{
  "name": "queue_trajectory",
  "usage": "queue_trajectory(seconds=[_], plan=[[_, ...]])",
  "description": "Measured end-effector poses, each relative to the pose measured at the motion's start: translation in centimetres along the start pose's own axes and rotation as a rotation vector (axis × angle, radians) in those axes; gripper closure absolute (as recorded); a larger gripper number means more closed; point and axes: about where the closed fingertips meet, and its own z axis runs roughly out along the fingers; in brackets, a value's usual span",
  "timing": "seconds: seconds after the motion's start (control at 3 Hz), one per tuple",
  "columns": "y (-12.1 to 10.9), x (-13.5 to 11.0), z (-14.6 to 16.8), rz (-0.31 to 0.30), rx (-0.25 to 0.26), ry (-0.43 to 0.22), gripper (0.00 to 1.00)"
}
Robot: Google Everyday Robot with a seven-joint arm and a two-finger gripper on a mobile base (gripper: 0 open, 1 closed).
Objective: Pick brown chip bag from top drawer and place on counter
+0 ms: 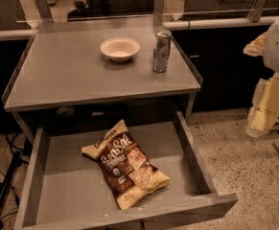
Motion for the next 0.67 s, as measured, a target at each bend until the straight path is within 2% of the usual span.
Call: queue_trajectory(seconds=[0.33,0.67], plan=[[0.0,0.0,0.0,0.000,0.000,0.000,0.00],[0.2,-3.7,1.4,-0.131,-0.036,-0.094,0.00]])
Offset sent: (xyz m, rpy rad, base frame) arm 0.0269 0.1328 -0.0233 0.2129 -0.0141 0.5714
